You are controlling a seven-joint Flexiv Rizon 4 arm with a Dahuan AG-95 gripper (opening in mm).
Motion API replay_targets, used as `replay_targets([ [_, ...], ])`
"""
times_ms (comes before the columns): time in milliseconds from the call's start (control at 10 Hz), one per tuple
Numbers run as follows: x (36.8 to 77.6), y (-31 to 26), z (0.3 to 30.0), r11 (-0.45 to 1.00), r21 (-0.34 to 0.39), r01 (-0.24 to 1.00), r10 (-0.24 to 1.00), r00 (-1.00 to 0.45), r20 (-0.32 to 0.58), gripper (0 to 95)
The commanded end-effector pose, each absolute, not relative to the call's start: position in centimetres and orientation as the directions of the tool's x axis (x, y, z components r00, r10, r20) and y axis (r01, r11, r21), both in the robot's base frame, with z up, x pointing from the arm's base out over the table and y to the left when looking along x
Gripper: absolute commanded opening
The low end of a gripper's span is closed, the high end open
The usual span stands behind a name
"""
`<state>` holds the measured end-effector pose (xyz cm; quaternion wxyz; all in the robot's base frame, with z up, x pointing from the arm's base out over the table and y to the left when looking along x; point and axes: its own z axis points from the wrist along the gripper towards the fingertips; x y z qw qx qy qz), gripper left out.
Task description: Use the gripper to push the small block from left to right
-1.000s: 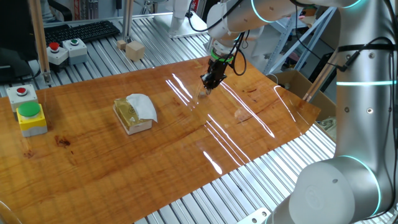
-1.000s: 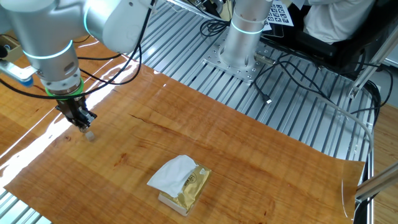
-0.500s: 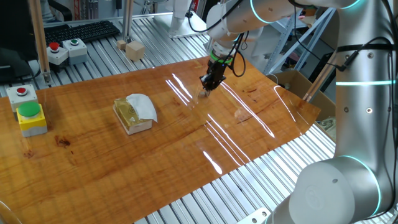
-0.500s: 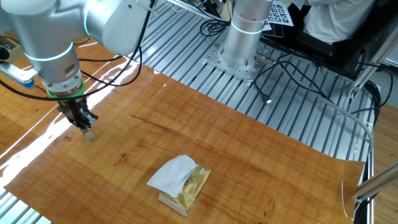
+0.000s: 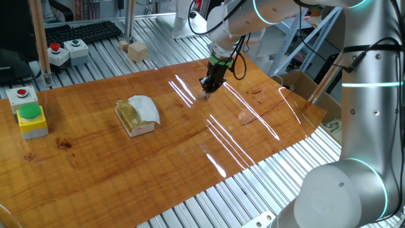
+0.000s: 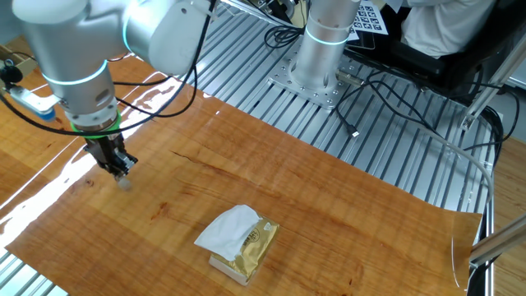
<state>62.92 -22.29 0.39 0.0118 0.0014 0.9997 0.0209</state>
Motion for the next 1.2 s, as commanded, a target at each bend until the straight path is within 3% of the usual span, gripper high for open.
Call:
replay_targets([
  [100, 63.2, -21.6, 0.4, 0.999, 0.045, -0.006, -0.005, -1.0, -0.027, 0.0],
  [1200, 63.2, -20.0, 1.3, 0.998, 0.049, -0.042, -0.041, -0.999, -0.024, 0.0],
])
